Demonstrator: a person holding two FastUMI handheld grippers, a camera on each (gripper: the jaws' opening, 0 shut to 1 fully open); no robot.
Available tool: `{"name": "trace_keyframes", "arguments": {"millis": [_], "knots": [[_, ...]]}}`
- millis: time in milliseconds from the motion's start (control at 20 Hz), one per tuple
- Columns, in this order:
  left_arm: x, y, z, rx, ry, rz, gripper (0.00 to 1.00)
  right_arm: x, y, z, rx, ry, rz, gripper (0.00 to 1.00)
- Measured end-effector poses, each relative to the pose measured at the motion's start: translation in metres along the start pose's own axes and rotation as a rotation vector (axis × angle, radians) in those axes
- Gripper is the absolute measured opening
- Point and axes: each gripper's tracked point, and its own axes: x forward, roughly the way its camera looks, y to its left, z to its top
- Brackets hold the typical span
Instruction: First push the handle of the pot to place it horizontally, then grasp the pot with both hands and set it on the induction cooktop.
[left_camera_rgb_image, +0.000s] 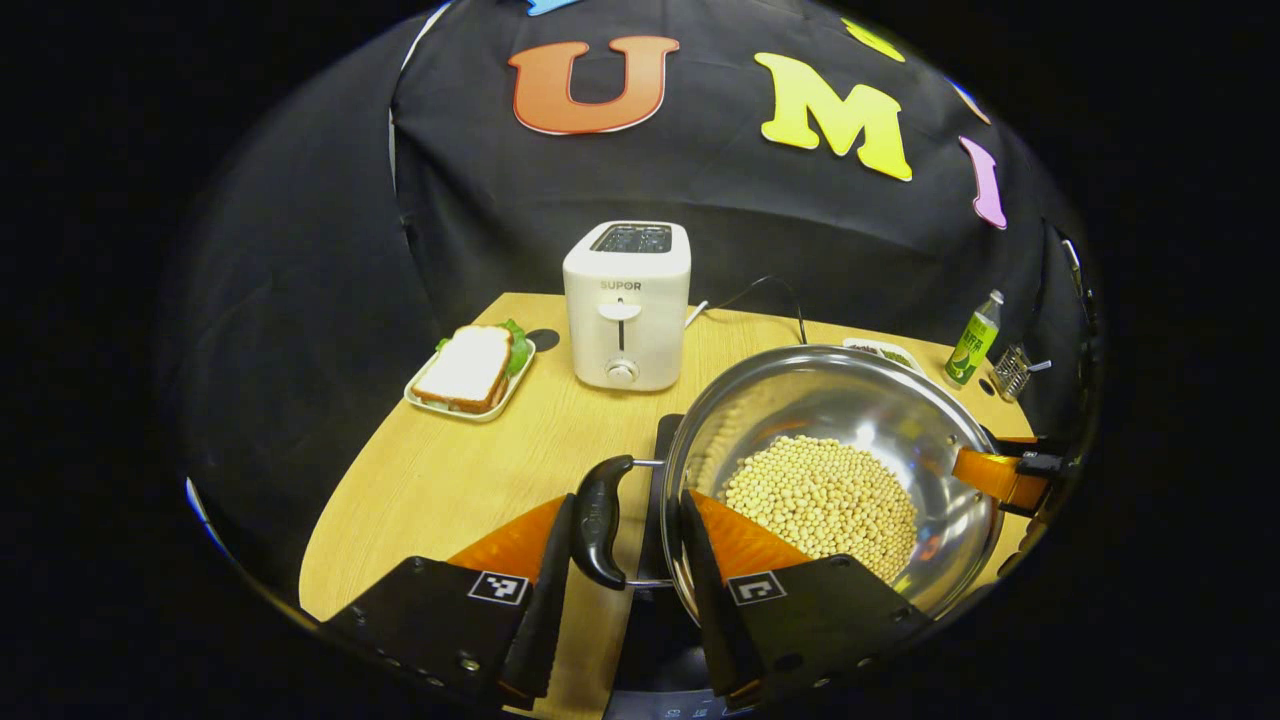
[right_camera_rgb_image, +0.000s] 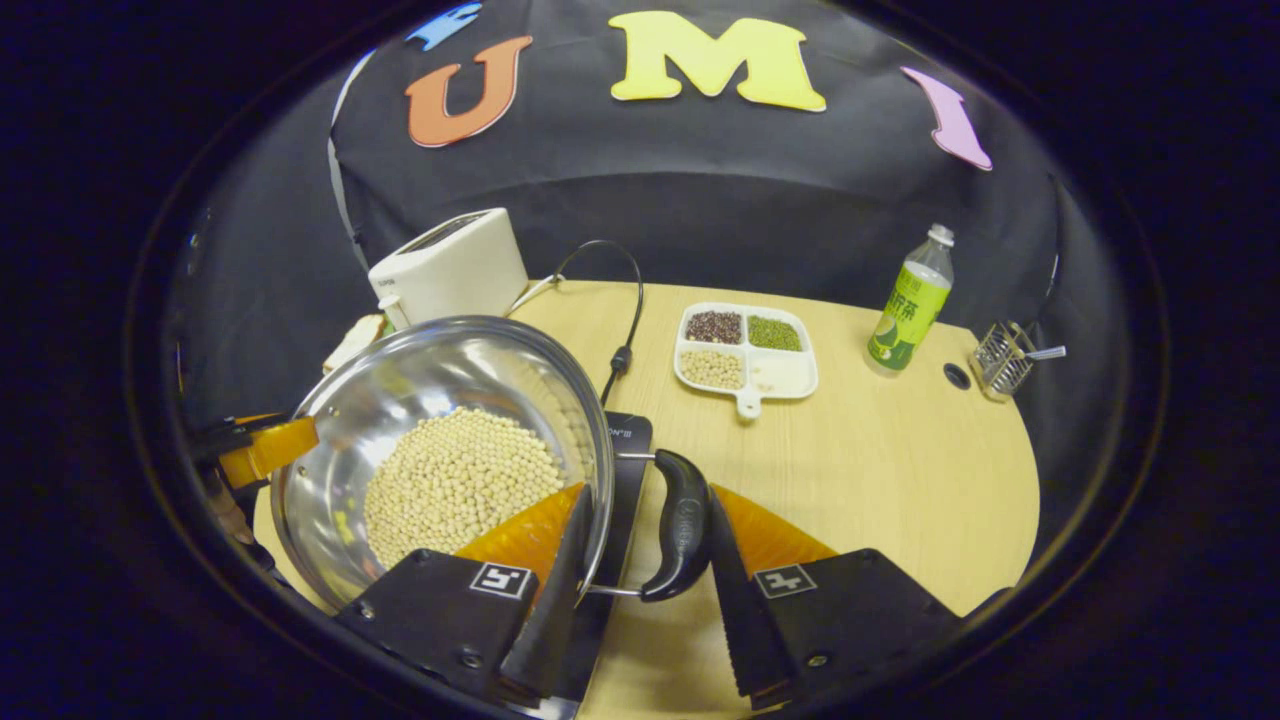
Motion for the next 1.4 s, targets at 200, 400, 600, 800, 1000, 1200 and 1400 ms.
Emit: {"name": "trace_keyframes", "arguments": {"millis": [200, 400, 600, 800, 1000, 1200, 1400], "knots": [[-0.001, 0.000, -0.001, -0.004, -0.025, -0.004, 0.58, 0.002, 0.000, 0.000, -0.017, -0.049, -0.026, 0.66], [-0.001, -0.001, 0.000, -0.029, -0.056, -0.026, 0.58, 0.001, 0.000, 0.002, 0.009, -0.091, 0.006, 0.70], [-0.003, 0.001, 0.002, -0.035, -0.085, -0.065, 0.60, -0.004, -0.001, 0.006, 0.036, -0.189, 0.037, 0.74], [-0.002, 0.005, 0.003, -0.089, -0.090, -0.092, 0.62, -0.015, -0.002, 0.000, 0.077, -0.212, 0.073, 0.82], [-0.016, 0.012, 0.007, -0.031, -0.144, -0.057, 0.88, -0.039, -0.013, 0.005, 0.074, -0.270, 0.068, 0.79], [-0.044, 0.021, 0.017, 0.032, -0.225, 0.036, 0.95, -0.063, -0.026, 0.003, 0.090, -0.320, 0.053, 0.89], [-0.086, 0.016, 0.025, 0.018, -0.305, 0.069, 0.95, -0.087, -0.040, -0.005, 0.100, -0.365, 0.045, 0.91]]}}
